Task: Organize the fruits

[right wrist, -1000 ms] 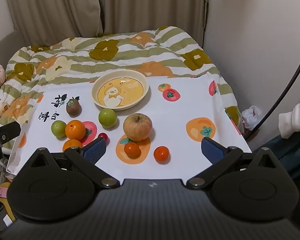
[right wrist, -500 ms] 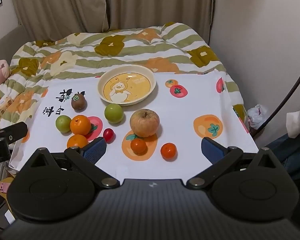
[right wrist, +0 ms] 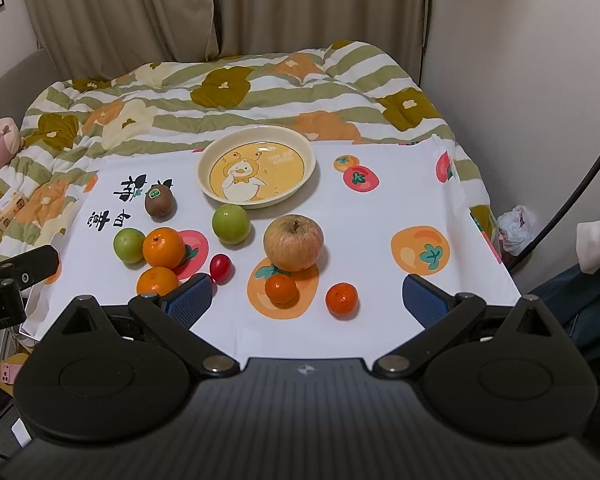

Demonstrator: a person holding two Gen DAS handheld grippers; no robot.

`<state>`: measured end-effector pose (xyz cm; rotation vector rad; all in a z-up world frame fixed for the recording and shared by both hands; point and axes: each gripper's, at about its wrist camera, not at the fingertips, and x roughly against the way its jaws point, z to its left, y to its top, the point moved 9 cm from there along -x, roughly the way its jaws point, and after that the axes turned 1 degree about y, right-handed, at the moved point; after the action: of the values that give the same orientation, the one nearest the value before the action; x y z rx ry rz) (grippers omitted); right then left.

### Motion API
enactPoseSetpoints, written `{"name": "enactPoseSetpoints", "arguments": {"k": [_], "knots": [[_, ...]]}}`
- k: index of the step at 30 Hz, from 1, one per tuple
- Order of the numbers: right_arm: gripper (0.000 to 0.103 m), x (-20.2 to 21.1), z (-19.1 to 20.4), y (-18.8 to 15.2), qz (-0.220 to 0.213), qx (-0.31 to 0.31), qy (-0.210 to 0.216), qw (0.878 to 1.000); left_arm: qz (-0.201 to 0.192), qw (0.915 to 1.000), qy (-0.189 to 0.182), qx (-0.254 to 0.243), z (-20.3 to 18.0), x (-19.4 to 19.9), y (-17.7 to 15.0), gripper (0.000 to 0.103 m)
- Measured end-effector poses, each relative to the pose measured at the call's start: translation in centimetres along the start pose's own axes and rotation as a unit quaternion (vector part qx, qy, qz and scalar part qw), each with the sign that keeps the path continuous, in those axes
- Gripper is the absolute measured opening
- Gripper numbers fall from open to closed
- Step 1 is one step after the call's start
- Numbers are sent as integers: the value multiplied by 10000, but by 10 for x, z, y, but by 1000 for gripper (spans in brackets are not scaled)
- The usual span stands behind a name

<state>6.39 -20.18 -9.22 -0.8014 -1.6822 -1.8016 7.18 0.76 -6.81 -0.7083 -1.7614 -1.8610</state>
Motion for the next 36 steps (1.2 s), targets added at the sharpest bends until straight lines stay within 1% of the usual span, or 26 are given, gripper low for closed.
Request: {"name": "enactPoseSetpoints", "arguments": {"k": [9, 36], "knots": [[103, -4, 6, -5, 46, -15, 13, 10000, 55, 10000, 2, -15, 0, -4, -2, 103], [103, -7, 6, -4, 82, -23, 17, 10000, 90, 9999, 30, -49, -1, -7, -1, 103]]}}
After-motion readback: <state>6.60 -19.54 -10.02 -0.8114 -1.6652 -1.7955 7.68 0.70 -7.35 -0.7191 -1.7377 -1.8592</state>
